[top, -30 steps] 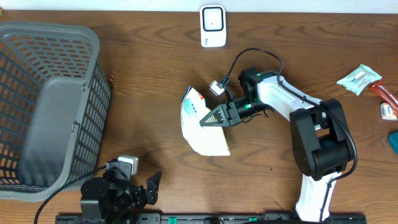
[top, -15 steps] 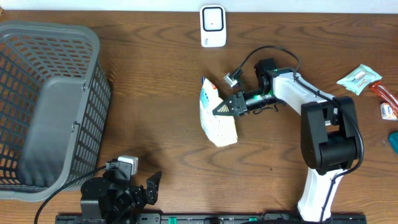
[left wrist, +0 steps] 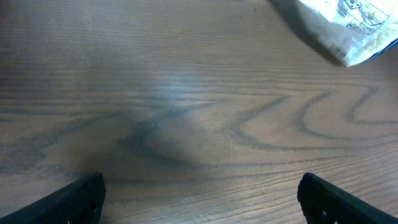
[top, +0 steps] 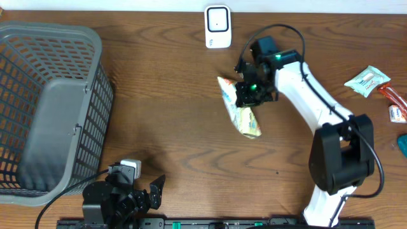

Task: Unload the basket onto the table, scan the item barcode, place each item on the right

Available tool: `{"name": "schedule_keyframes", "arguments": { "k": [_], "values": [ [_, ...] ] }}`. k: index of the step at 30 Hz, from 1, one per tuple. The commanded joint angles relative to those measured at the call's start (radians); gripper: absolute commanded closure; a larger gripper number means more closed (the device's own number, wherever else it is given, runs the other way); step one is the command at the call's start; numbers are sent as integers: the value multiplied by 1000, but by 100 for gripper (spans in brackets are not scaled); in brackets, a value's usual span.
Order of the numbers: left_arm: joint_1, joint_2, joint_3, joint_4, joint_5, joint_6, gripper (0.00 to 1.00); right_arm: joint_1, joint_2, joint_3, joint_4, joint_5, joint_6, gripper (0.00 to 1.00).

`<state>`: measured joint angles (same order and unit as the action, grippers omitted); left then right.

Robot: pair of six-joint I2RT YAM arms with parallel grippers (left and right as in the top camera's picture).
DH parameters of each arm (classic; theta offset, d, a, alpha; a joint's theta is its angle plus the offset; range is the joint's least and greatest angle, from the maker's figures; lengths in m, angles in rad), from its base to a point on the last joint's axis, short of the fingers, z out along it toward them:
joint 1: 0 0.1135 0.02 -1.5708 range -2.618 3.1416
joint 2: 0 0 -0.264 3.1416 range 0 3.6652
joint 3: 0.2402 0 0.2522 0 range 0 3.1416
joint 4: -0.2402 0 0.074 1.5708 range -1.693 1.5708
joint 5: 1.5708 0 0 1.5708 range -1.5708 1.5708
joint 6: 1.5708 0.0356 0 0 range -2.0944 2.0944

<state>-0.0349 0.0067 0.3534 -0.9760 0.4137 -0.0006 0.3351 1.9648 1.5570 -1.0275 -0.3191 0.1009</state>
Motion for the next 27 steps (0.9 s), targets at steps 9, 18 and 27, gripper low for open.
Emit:
{"name": "schedule_keyframes", "arguments": {
  "k": [9, 18, 27],
  "values": [
    [-4, -2, 0, -11, 9, -1, 1, 337, 137, 4, 48, 702, 407, 98],
    [-4, -2, 0, -11, 9, -1, 1, 443, 159, 106, 27, 547, 335, 36],
    [-4, -2, 0, -11, 9, -1, 1, 296, 133, 353, -209, 301, 208, 27]
  ]
}}
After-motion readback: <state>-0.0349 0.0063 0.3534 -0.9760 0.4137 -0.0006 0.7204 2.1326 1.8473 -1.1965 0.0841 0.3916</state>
